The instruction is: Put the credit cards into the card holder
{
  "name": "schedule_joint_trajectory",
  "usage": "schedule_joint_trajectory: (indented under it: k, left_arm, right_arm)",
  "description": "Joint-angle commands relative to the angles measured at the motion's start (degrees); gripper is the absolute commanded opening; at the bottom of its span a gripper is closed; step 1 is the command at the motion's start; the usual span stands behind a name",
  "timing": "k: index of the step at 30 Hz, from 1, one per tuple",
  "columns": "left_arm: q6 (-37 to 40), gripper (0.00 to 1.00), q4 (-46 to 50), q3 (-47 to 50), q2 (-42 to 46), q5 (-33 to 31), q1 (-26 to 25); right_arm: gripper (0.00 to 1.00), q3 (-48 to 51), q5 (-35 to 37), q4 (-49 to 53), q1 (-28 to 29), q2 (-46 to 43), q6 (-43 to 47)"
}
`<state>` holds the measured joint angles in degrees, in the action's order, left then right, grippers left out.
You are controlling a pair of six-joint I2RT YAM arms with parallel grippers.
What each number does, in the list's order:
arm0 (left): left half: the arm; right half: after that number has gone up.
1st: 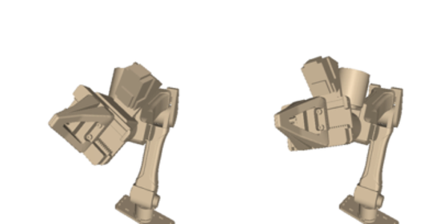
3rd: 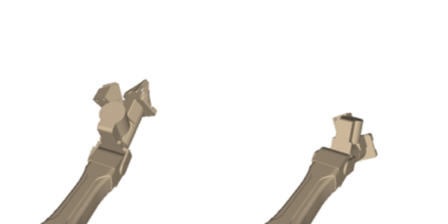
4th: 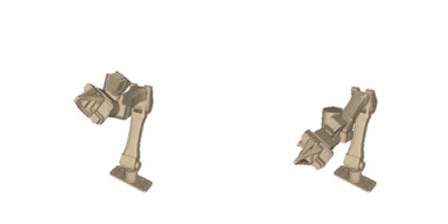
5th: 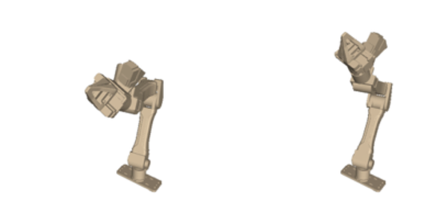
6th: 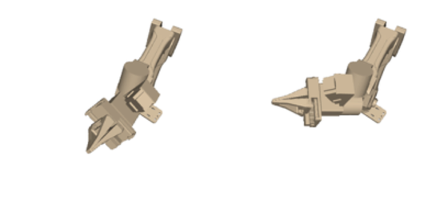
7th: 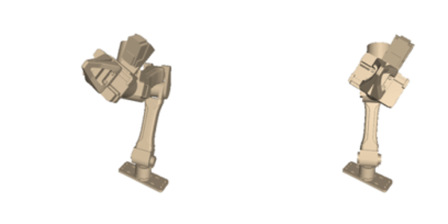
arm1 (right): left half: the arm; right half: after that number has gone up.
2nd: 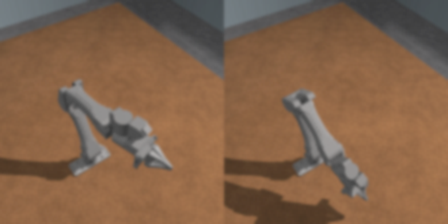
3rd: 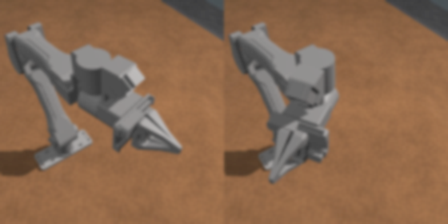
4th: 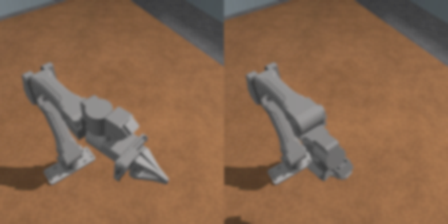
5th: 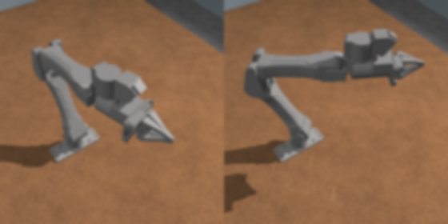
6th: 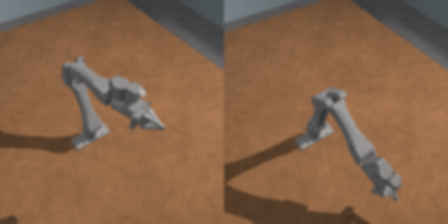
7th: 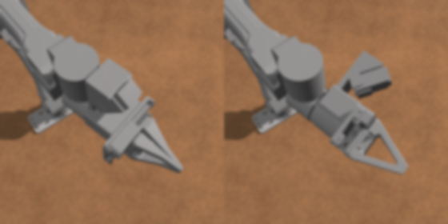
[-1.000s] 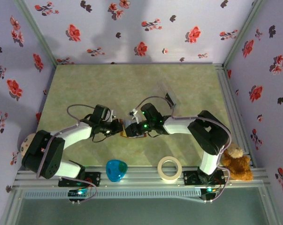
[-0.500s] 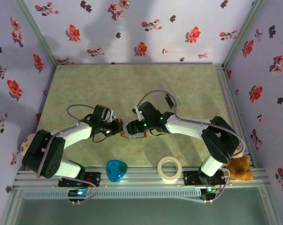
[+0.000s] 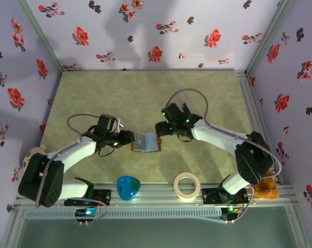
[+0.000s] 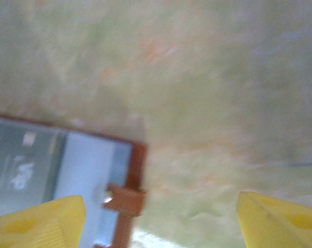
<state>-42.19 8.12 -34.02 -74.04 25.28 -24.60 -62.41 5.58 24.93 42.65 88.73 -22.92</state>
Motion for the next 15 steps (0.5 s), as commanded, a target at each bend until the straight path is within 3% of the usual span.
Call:
schedule_joint_trajectory:
  k: [1, 3, 7, 15]
  left_arm:
    - [1.58, 0.40, 3.42, -0.77, 0.21, -1.18, 1.12]
    - [1.68, 0.40, 2.90, -0.61, 0.04, -1.04, 1.21]
    - [0.90, 0.41, 1.68, -0.03, 0.20, -0.70, 1.29]
    - [1.99, 0.41, 3.23, 1.70, 3.20, -1.19, 1.74]
  right_arm:
    - [0.79, -5.09, 6.04, 7.36, -5.21, -0.83, 6.35]
    - [0.79, -7.66, 6.88, 9.43, -8.01, 0.64, 7.96]
    - [0.85, -13.20, 18.08, 13.75, -10.14, 4.83, 12.83]
    - [0.85, -17.47, 25.40, 17.06, -11.53, 11.89, 20.61]
